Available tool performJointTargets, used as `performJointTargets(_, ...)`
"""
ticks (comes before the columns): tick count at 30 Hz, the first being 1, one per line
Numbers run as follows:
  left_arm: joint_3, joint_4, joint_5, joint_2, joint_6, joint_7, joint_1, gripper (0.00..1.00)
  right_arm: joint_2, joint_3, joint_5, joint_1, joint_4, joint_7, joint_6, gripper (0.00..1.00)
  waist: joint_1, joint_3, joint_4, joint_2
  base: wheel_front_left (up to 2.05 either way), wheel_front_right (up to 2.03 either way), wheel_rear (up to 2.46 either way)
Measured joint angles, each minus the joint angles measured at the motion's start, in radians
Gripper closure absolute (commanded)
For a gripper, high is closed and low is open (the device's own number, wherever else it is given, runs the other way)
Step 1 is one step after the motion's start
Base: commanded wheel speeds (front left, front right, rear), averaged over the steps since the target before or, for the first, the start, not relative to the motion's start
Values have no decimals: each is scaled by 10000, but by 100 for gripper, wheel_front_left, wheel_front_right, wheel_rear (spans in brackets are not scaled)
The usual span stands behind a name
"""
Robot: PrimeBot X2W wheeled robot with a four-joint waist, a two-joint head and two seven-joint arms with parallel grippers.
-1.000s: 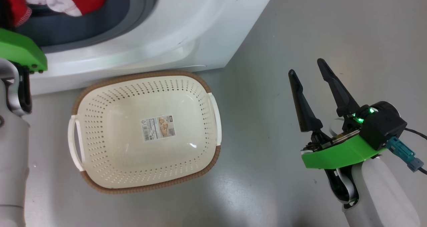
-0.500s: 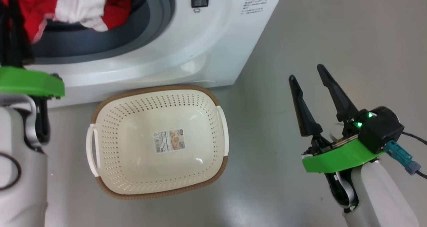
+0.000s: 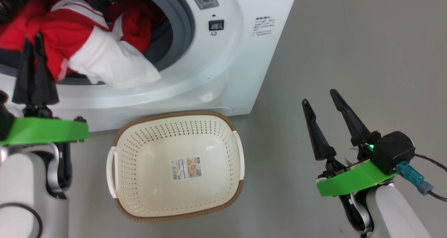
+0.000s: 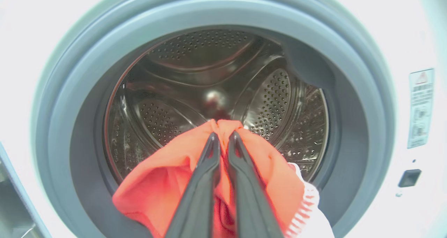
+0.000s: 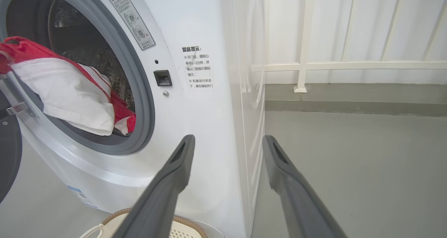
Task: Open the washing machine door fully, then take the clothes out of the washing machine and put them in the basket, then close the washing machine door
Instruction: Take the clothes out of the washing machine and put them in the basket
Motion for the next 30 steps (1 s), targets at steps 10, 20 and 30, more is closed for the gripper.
performJointTargets(10, -107, -1386, 119, -347, -146, -12, 1197, 100, 2, -6, -2, 289, 92, 0, 0, 0, 0, -834, 177, 0, 0, 0, 0)
performJointTargets(20, -334, -2974, 157, -470, -115, 531, 2237, 100, 2, 10, 0, 611, 127, 0, 0, 0, 0, -1347, 245, 0, 0, 0, 0)
performJointTargets(30, -842, -2410, -370, -890, 77, 1547, 3552, 100, 2, 0, 15, 656, 123, 0, 0, 0, 0, -1383, -10, 0, 0, 0, 0)
